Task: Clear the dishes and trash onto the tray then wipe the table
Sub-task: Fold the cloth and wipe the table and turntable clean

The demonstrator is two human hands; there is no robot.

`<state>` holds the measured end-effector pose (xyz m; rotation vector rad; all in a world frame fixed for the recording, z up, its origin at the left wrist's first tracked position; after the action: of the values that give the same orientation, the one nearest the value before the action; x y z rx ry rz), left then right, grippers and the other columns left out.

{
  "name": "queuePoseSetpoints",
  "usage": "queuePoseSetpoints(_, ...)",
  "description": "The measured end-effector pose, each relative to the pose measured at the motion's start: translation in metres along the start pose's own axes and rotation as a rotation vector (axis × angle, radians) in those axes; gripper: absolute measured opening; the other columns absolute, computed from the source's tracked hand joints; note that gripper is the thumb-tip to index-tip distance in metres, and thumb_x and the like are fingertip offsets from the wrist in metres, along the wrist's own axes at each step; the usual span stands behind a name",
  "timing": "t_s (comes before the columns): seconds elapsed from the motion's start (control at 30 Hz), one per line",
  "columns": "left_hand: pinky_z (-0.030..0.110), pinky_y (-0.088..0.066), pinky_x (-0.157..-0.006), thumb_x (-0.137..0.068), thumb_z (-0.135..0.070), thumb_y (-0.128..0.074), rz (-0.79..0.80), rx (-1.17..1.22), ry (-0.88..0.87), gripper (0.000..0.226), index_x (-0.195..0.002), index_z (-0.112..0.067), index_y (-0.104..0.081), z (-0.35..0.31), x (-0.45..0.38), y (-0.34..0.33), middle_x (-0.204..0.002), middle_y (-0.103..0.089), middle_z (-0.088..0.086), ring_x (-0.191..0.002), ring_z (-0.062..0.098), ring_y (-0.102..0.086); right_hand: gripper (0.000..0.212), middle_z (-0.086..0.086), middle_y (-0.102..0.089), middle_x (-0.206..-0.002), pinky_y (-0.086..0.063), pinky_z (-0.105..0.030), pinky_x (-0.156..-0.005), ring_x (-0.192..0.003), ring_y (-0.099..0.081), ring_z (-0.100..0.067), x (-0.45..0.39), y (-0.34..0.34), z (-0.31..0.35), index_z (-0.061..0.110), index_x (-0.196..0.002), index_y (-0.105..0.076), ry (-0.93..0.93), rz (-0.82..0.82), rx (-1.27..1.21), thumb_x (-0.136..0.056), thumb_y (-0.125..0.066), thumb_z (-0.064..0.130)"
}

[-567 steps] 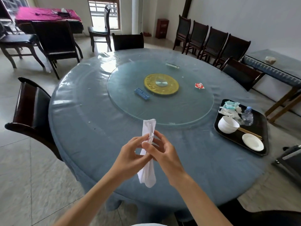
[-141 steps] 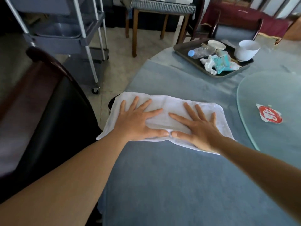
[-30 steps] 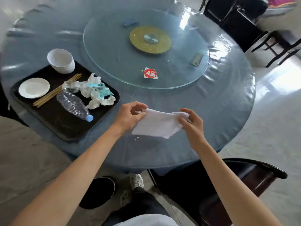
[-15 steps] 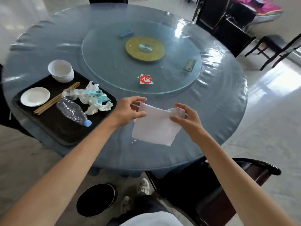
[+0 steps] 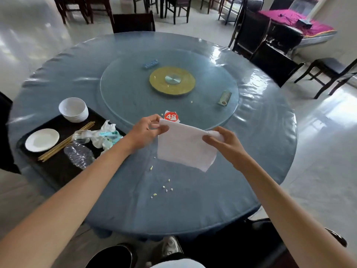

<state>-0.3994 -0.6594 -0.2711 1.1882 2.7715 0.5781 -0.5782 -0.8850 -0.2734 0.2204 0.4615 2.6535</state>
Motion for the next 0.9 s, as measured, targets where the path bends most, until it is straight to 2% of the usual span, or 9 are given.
queuePoseSetpoints(0.1, 0.022, -0.053, -0.075, -0.101, -0.030, -0.062, 0.031, 0.181, 0.015, 0.018, -0.102, -0.013, -0.056, 0.001, -0.009, -0.011, -0.099, -0.078, 0.011, -0.081, 0.010, -0.069, 0.035, 0.002, -0.054, -0.077, -0.039, -0.021, -0.060, -0.068, -0.048, -0.009, -0.009, -0.003, -0.009, 0.000, -0.096, -0.060, 0.040, -0.033, 0.013, -0.100, -0.069, 0.033)
queuePoseSetpoints(0.2, 0.033, -0.057, -0.078, -0.104, -0.031, -0.055, 0.039, 0.250, 0.043, 0.014, -0.104, -0.017, -0.053, 0.011, -0.016, -0.024, -0.106, -0.074, 0.021, -0.086, 0.021, -0.071, 0.031, 0.005, -0.058, -0.078, -0.042, -0.024, -0.063, -0.069, -0.052, -0.008, -0.018, -0.008, -0.023, 0.007, -0.097, -0.061, -0.027, -0.078, -0.048, -0.102, -0.065, 0.037)
queuePoseSetpoints(0.3, 0.038, -0.057, -0.070, -0.105, -0.034, -0.055, -0.037, 0.227, 0.108, 0.012, -0.108, -0.023, -0.054, 0.025, -0.022, -0.034, -0.102, -0.075, 0.019, -0.079, 0.021, -0.069, 0.020, 0.004, -0.071, -0.098, -0.056, -0.036, -0.073, -0.083, -0.065, -0.013, -0.026, -0.011, -0.037, 0.030, -0.111, -0.065, -0.142, -0.073, -0.149, -0.098, -0.069, 0.046)
queuePoseSetpoints(0.37, 0.039, -0.055, -0.068, -0.104, -0.034, -0.056, -0.093, 0.205, 0.193, 0.019, -0.122, -0.027, -0.052, 0.036, -0.024, -0.039, -0.102, -0.073, 0.022, -0.079, 0.022, -0.066, 0.040, 0.007, -0.075, -0.114, -0.062, -0.042, -0.079, -0.096, -0.074, -0.016, -0.029, -0.015, -0.047, 0.053, -0.129, -0.056, -0.317, 0.043, -0.320, -0.092, -0.074, 0.052)
queuePoseSetpoints(0.43, 0.037, -0.055, -0.070, -0.102, -0.029, -0.060, -0.092, 0.245, 0.298, 0.040, -0.139, -0.029, -0.044, 0.047, -0.025, -0.044, -0.103, -0.070, 0.018, -0.082, 0.020, -0.064, 0.070, 0.010, -0.076, -0.119, -0.064, -0.038, -0.075, -0.096, -0.078, -0.017, -0.032, -0.018, -0.060, 0.059, -0.142, -0.039, -0.488, 0.145, -0.463, -0.088, -0.081, 0.046)
queuePoseSetpoints(0.53, 0.044, -0.056, -0.091, -0.084, -0.024, -0.080, 0.027, 0.411, 0.425, 0.071, -0.144, -0.030, -0.044, 0.063, -0.022, -0.046, -0.119, -0.069, 0.017, -0.106, 0.029, -0.071, 0.107, -0.004, -0.073, -0.130, -0.062, -0.037, -0.075, -0.098, -0.077, -0.024, -0.037, -0.017, -0.083, 0.044, -0.161, -0.019, -0.618, 0.232, -0.623, -0.080, -0.087, 0.023)
queuePoseSetpoints(0.67, 0.039, -0.053, -0.102, -0.072, -0.011, -0.086, 0.282, 0.511, 0.453, 0.076, -0.139, -0.028, -0.056, 0.076, -0.014, -0.045, -0.126, -0.070, 0.020, -0.117, 0.030, -0.069, 0.117, -0.007, -0.068, -0.137, -0.063, -0.044, -0.082, -0.116, -0.072, -0.035, -0.035, -0.018, -0.104, 0.037, -0.165, -0.014, -0.660, 0.282, -0.700, -0.078, -0.083, 0.000)
queuePoseSetpoints(0.8, 0.018, -0.053, -0.089, -0.062, -0.018, -0.094, 0.378, 0.088, 0.431, 0.066, -0.122, -0.033, -0.070, 0.085, -0.016, -0.045, -0.122, -0.068, -0.001, -0.109, 0.005, -0.067, 0.083, -0.009, -0.068, -0.134, -0.064, -0.040, -0.077, -0.104, -0.077, -0.028, -0.041, -0.024, -0.104, 0.037, -0.154, -0.043, -0.592, 0.265, -0.524, -0.089, -0.078, 0.000)
queuePoseSetpoints(0.9, 0.034, -0.057, -0.090, -0.066, -0.025, -0.093, 0.354, -0.259, 0.388, 0.050, -0.112, -0.032, -0.075, 0.092, -0.025, -0.047, -0.121, -0.053, 0.001, -0.103, 0.022, -0.066, 0.044, -0.008, -0.068, -0.132, -0.064, -0.035, -0.080, -0.093, -0.076, -0.019, -0.049, -0.028, -0.099, 0.040, -0.133, -0.065, -0.499, 0.257, -0.163, -0.096, -0.072, 0.016)
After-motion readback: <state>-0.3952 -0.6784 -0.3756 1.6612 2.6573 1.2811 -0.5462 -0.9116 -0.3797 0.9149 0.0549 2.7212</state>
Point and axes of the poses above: each hand's wrist, its own x-axis away from the middle knuckle, its own y-axis out of the back of the hand, z = x × y, the point moved 3 cm from there along -x, towards the middle knuckle
